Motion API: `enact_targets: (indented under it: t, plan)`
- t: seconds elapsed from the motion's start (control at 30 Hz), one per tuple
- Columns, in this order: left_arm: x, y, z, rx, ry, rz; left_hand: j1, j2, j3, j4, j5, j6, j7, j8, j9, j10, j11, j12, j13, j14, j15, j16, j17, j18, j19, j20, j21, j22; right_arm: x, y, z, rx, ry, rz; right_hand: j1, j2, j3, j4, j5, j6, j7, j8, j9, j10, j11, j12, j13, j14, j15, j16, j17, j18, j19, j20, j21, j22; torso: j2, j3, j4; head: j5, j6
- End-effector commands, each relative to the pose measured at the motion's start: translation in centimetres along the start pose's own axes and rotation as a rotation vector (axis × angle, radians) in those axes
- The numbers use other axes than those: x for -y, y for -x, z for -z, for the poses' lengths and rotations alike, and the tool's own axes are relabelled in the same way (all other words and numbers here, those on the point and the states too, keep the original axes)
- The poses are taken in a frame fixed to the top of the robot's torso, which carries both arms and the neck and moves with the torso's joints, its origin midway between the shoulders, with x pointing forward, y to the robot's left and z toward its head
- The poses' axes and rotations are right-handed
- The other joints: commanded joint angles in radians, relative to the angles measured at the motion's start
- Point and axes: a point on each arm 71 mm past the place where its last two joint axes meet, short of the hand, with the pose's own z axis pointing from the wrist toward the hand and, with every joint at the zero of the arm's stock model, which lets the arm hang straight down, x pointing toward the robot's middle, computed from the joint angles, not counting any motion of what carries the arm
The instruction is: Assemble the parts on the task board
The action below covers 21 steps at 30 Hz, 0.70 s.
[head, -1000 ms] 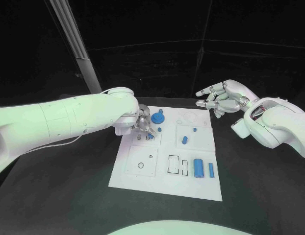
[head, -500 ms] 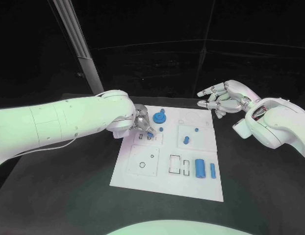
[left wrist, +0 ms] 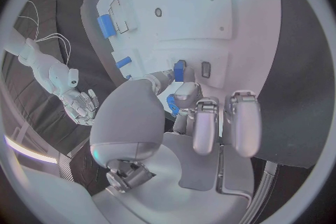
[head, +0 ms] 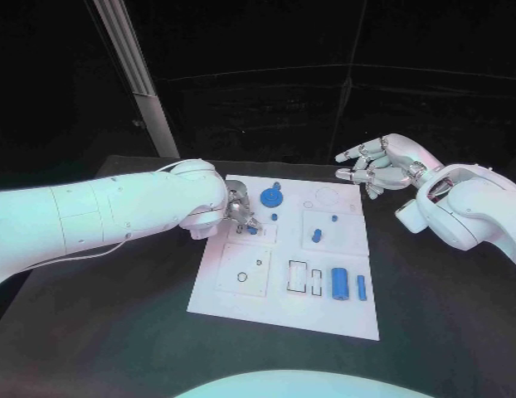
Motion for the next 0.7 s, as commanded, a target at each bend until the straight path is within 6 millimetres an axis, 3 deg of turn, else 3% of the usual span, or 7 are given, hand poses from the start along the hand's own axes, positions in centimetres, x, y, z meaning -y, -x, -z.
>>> enact_targets:
  t: [0.03,0.7]
  plan:
    - [0.00,0.19,-0.01,0.044,0.005,-0.031,-0.002,0.008,0.162,-0.153,0.003,-0.009,0.000,0.003,0.000,0.004,-0.001,0.002,0.000,0.106,-0.006,0.003,0.263,-0.014,0.040,-0.003,0.001,0.085,-0.17,0.01,-0.07,-0.004,0.011,0.004,0.007,-0.001,-0.003,0.001,0.003,0.003,-0.005,0.005,0.001,-0.001,-0.003,-0.007,-0.001,0.006,0.000,-0.004,-0.001,0.018,0.007,0.002,-0.003,-0.001,0.000,0.0005,-0.0015,0.000,0.000]
    - [0.08,-0.66,0.01,0.004,0.006,-0.086,-0.008,0.003,0.166,-0.161,0.002,-0.010,-0.001,0.007,0.002,0.005,-0.001,0.002,-0.001,0.106,-0.006,0.003,0.263,-0.015,0.041,-0.004,0.002,0.088,-0.14,-0.10,-0.17,-0.012,0.007,0.010,0.002,-0.001,-0.005,0.005,0.005,0.004,-0.005,0.005,0.001,-0.001,-0.003,-0.006,-0.002,0.006,0.000,-0.004,0.001,0.018,0.008,0.002,-0.004,-0.001,0.000,0.0005,-0.0011,-0.002,-0.005]
